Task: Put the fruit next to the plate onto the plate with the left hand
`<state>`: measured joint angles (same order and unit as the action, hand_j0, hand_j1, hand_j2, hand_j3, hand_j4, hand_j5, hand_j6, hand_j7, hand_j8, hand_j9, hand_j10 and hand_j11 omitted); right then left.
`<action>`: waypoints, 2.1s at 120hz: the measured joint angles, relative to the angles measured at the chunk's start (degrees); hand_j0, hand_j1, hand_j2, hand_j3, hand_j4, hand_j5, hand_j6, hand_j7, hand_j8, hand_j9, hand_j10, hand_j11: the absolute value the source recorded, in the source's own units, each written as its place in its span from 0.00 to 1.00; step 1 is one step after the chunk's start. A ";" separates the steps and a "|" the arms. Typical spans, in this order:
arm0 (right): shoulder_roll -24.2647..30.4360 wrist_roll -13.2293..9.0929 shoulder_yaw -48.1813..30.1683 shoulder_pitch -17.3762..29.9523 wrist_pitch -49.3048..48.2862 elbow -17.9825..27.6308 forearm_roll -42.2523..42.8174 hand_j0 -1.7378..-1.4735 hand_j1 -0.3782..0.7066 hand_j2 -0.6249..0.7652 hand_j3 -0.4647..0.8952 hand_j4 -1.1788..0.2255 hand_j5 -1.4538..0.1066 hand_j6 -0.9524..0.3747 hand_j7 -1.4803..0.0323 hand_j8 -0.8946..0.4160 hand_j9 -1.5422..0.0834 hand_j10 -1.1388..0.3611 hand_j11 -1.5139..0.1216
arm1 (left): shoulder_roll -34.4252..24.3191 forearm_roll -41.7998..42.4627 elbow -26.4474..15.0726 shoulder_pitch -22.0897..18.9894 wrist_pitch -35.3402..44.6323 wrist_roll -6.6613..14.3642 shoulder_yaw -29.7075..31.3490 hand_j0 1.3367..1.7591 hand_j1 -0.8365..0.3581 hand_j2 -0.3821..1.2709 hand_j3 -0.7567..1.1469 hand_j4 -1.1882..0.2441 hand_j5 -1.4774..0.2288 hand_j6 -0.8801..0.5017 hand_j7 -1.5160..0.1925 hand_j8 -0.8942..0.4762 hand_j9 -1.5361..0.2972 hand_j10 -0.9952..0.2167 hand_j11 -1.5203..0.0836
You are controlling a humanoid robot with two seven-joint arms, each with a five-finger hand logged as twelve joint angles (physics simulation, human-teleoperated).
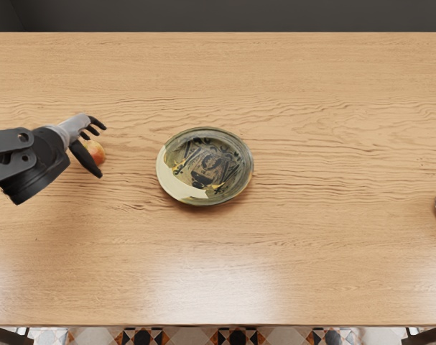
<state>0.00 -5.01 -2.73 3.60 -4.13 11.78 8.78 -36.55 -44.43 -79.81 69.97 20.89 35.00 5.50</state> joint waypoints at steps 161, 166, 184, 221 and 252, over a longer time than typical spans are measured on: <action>0.00 0.00 0.02 0.01 0.00 0.00 -0.03 0.30 0.05 0.45 0.34 0.83 0.92 0.70 0.96 0.67 0.93 0.75 0.91 | 7.11 -6.13 10.32 -4.22 3.09 -0.01 0.23 0.74 0.48 0.35 0.40 0.42 0.43 0.28 0.44 0.34 0.41 0.36 0.46; 0.00 0.00 0.01 0.00 0.00 0.00 -0.02 0.30 0.05 0.45 0.34 0.83 0.92 0.70 0.96 0.67 0.93 0.75 0.91 | 7.11 -6.02 10.40 -4.22 3.11 -0.02 0.18 0.74 0.47 0.37 0.40 0.41 0.42 0.28 0.43 0.34 0.40 0.34 0.45; 0.00 0.00 0.05 0.00 0.00 0.00 -0.02 0.30 0.05 0.45 0.34 0.83 0.92 0.70 0.96 0.67 0.93 0.75 0.91 | 7.15 -5.81 10.53 -4.22 3.17 0.02 0.01 0.75 0.49 0.40 0.40 0.38 0.38 0.28 0.40 0.34 0.37 0.31 0.41; 0.00 0.00 0.05 0.00 0.00 0.00 -0.01 0.30 0.05 0.45 0.34 0.83 0.92 0.70 0.96 0.67 0.93 0.75 0.91 | 6.93 -3.31 10.56 -4.13 2.99 0.09 -3.73 0.75 0.52 0.42 0.40 0.35 0.34 0.26 0.36 0.32 0.34 0.29 0.38; 0.00 0.00 0.08 0.00 0.00 0.00 -0.03 0.30 0.05 0.45 0.34 0.83 0.92 0.70 0.96 0.67 0.93 0.75 0.91 | 6.93 7.97 10.42 -1.52 0.41 0.06 -12.28 0.75 0.49 0.45 0.40 0.34 0.32 0.26 0.34 0.33 0.32 0.30 0.37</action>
<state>0.00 -5.01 -2.65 3.60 -4.13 11.78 8.76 -29.62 -36.47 -69.39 68.45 21.29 35.06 -6.77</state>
